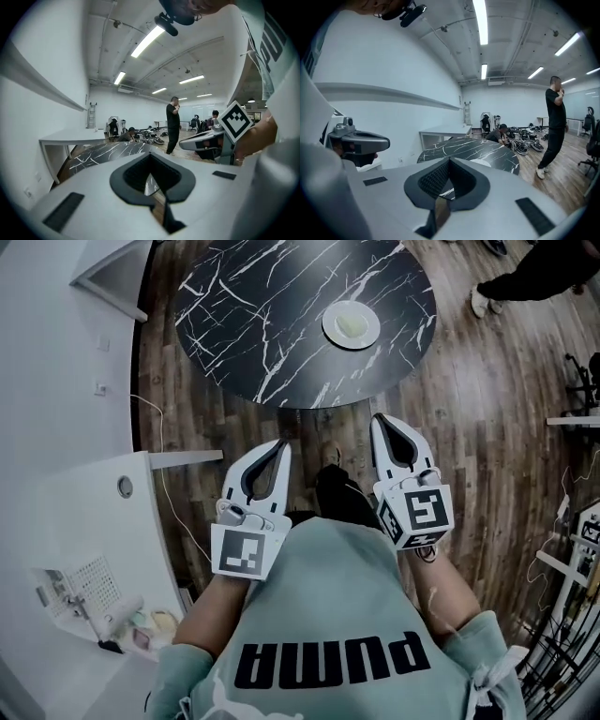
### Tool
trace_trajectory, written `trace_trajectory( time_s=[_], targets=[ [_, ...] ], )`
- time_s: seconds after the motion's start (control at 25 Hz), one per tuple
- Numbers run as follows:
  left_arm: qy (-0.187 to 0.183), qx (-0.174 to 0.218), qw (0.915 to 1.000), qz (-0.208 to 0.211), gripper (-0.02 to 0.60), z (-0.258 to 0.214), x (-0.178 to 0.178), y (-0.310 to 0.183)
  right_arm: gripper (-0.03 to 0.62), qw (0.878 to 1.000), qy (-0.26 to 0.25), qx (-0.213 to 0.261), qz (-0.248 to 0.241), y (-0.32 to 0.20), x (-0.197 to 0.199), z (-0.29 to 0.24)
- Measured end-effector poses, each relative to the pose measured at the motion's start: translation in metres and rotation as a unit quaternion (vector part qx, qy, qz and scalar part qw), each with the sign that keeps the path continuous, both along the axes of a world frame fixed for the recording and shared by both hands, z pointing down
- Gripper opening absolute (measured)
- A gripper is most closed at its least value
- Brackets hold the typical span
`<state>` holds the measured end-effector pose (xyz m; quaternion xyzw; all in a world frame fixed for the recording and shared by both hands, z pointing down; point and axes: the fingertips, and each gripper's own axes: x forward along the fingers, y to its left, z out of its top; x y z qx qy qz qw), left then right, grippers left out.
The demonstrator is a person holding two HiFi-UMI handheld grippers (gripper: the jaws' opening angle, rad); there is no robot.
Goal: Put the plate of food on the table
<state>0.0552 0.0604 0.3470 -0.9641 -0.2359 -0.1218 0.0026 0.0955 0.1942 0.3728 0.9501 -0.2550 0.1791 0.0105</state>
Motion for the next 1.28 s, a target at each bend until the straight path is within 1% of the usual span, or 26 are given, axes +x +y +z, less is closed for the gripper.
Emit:
trace_trajectory(
  time_s=[0.12, 0.24, 0.44, 0.56, 0.72, 0.88, 0.96, 1.08, 1.2, 1.28],
  targets=[
    [-0.015, -0.006, 0.9998, -0.009, 0.006, 0.015, -0.039, -0.017, 0.008, 1.000, -0.006, -0.015, -0.006, -0.012, -0.042, -0.001],
    [-0.017, -0.012, 0.9996, -0.018, 0.006, 0.018, -0.069, -0.027, 0.008, 1.000, -0.008, -0.024, -0.012, -0.017, -0.074, -0.005],
    [-0.004, -0.009, 0.9991, -0.041, 0.006, 0.004, -0.106, -0.031, 0.008, 0.999, 0.009, -0.027, -0.024, -0.013, -0.106, -0.022],
    [0.006, -0.005, 0.9989, -0.047, 0.006, -0.006, -0.124, -0.020, 0.008, 0.999, 0.016, -0.021, -0.030, -0.003, -0.124, -0.028],
    [0.013, -0.006, 0.9988, -0.047, 0.006, -0.017, -0.153, 0.016, 0.008, 0.999, 0.025, -0.010, -0.038, 0.023, -0.154, -0.031],
    [0.018, 0.001, 0.9984, -0.053, 0.006, -0.024, -0.186, 0.070, 0.008, 0.998, 0.036, 0.007, -0.043, 0.068, -0.190, -0.035],
    [0.017, 0.004, 0.9971, -0.074, 0.006, -0.027, -0.204, 0.099, 0.008, 0.998, 0.040, 0.015, -0.042, 0.096, -0.209, -0.039],
    [0.021, 0.012, 0.9923, -0.122, 0.006, -0.034, -0.231, 0.136, 0.008, 0.998, 0.053, 0.018, -0.029, 0.135, -0.231, -0.049],
    [0.030, 0.034, 0.9892, -0.139, 0.006, -0.042, -0.256, 0.168, 0.008, 0.997, 0.071, 0.018, -0.015, 0.163, -0.257, -0.066],
    [0.040, 0.041, 0.9878, -0.145, 0.006, -0.049, -0.268, 0.187, 0.008, 0.997, 0.078, 0.019, -0.020, 0.173, -0.276, -0.078]
  ],
)
